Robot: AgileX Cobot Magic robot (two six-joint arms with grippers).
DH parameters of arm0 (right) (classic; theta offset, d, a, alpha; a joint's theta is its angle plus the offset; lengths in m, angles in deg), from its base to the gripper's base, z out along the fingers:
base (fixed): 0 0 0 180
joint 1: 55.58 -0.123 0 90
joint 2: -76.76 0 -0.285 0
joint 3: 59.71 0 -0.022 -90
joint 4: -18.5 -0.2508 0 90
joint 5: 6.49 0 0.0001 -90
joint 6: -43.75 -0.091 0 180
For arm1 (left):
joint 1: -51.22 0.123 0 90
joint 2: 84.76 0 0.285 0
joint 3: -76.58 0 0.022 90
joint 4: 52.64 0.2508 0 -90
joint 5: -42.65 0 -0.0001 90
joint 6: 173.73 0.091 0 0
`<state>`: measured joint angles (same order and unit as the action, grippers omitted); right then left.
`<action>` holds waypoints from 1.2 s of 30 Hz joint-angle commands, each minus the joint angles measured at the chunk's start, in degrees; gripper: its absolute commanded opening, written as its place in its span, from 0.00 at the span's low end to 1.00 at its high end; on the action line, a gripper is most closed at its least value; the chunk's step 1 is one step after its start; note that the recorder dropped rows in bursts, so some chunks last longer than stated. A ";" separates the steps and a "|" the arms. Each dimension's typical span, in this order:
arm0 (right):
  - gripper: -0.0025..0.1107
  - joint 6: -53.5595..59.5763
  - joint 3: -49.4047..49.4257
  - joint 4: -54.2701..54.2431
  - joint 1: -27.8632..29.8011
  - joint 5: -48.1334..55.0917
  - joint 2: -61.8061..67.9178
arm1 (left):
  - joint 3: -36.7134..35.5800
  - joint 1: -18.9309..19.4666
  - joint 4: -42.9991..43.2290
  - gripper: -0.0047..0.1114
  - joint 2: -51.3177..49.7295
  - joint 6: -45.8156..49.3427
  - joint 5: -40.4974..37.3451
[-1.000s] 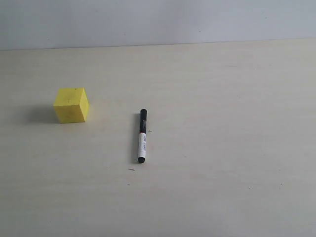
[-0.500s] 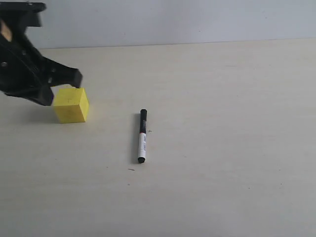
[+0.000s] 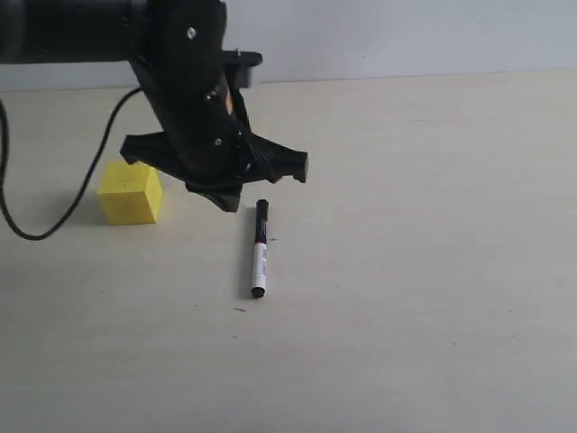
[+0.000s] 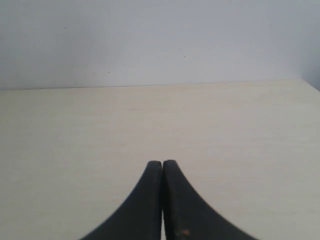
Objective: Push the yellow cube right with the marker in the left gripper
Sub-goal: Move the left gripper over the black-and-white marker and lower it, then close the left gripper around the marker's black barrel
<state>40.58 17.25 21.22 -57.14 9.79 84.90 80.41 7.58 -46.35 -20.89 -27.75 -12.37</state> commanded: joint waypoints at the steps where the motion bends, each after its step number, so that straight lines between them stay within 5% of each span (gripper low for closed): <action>1: 0.02 0.10 0.26 0.21 0.36 -0.78 -0.36 | 2.84 -0.32 -0.86 0.04 -6.36 -0.70 0.44; 9: 0.02 0.10 0.26 0.21 0.36 -0.78 -0.36 | 4.35 -0.32 -0.90 0.08 -11.71 -2.89 3.19; 17: 0.02 0.10 0.26 0.21 0.36 -0.78 -0.36 | 4.35 -0.32 -0.90 0.41 -11.82 -2.89 3.76; 36: 0.02 0.10 0.26 0.21 0.36 -0.09 -0.36 | 4.35 -0.32 -2.64 0.41 -16.54 -2.89 5.24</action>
<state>40.58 17.25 21.22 -57.14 9.67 84.90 84.42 7.58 -48.72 -36.78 -30.29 -7.61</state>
